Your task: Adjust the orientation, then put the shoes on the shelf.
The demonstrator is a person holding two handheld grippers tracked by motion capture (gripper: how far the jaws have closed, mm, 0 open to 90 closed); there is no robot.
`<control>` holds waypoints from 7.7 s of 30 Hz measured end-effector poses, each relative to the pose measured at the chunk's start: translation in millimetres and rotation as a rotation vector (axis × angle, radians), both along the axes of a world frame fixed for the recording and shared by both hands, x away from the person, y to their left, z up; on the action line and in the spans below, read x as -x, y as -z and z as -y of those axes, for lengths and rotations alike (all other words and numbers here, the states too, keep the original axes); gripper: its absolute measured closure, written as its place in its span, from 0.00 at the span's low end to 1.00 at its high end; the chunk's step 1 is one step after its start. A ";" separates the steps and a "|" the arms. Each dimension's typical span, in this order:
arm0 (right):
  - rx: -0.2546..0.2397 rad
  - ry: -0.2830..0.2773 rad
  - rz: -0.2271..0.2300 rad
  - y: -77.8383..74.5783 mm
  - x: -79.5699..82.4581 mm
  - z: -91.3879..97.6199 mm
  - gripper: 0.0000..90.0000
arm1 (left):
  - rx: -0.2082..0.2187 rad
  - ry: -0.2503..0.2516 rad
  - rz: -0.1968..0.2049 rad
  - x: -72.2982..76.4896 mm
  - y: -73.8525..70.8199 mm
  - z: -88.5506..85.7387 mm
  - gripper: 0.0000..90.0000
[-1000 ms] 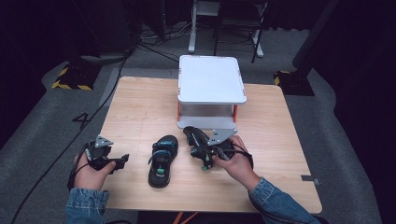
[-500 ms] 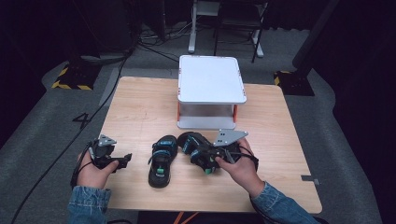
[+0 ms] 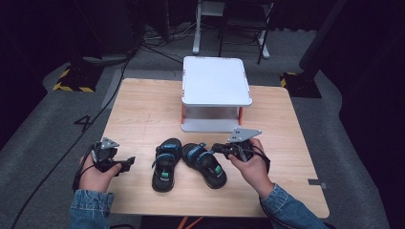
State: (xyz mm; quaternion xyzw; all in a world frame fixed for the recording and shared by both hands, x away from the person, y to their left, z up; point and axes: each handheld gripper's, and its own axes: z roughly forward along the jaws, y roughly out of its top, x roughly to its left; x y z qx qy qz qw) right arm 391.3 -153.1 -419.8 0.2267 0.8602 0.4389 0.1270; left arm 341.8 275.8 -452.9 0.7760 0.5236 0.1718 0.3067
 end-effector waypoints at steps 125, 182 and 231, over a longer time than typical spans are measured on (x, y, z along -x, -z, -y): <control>-0.004 0.084 -0.254 28.9 26.3 -122.0 0.91 | 0.075 0.005 0.019 -29.9 -0.5 -0.5 0.27; 0.038 0.440 0.111 23.6 -116.6 -34.6 0.55 | 0.058 0.002 -0.039 -22.9 15.1 -1.1 0.27; -0.106 0.264 -0.181 41.8 -43.5 26.1 0.87 | 0.190 0.402 0.078 -95.5 27.0 187.1 0.96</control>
